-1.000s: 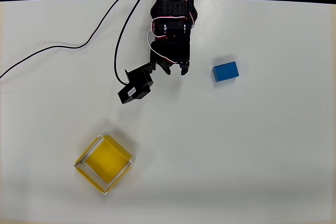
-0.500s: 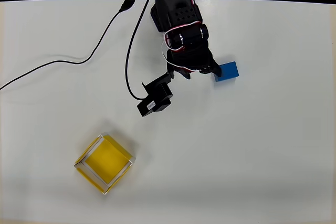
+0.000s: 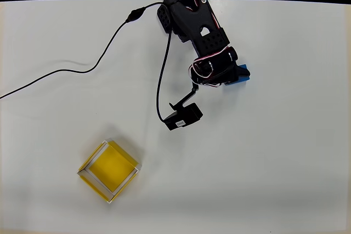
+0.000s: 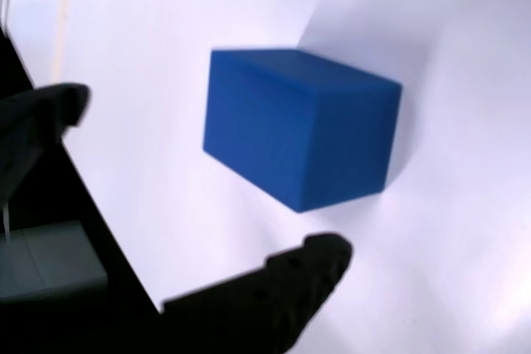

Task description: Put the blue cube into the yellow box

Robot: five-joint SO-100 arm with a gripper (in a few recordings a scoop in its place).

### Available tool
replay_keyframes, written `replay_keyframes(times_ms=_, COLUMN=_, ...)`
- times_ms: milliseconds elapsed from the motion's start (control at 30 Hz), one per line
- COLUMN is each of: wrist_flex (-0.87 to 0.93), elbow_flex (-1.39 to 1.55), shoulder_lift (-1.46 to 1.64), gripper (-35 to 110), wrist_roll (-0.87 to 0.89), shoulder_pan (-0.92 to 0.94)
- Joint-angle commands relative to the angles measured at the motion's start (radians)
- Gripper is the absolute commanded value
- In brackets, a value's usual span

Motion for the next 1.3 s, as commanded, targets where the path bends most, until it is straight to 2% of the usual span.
replay_keyframes(times_ms=0, wrist_flex=-0.035, elbow_flex=-0.077, shoulder_lift=-0.017, gripper=59, wrist_roll=-0.014, shoulder_pan=-0.025)
replay_keyframes(times_ms=533, wrist_flex=-0.158, elbow_flex=-0.086, shoulder_lift=-0.184, gripper=58, wrist_roll=0.115, shoulder_pan=-0.172)
replay_keyframes(times_ms=1267, wrist_flex=-0.247, elbow_flex=-0.064, shoulder_lift=-0.301, gripper=57, wrist_roll=0.170, shoulder_pan=-0.270)
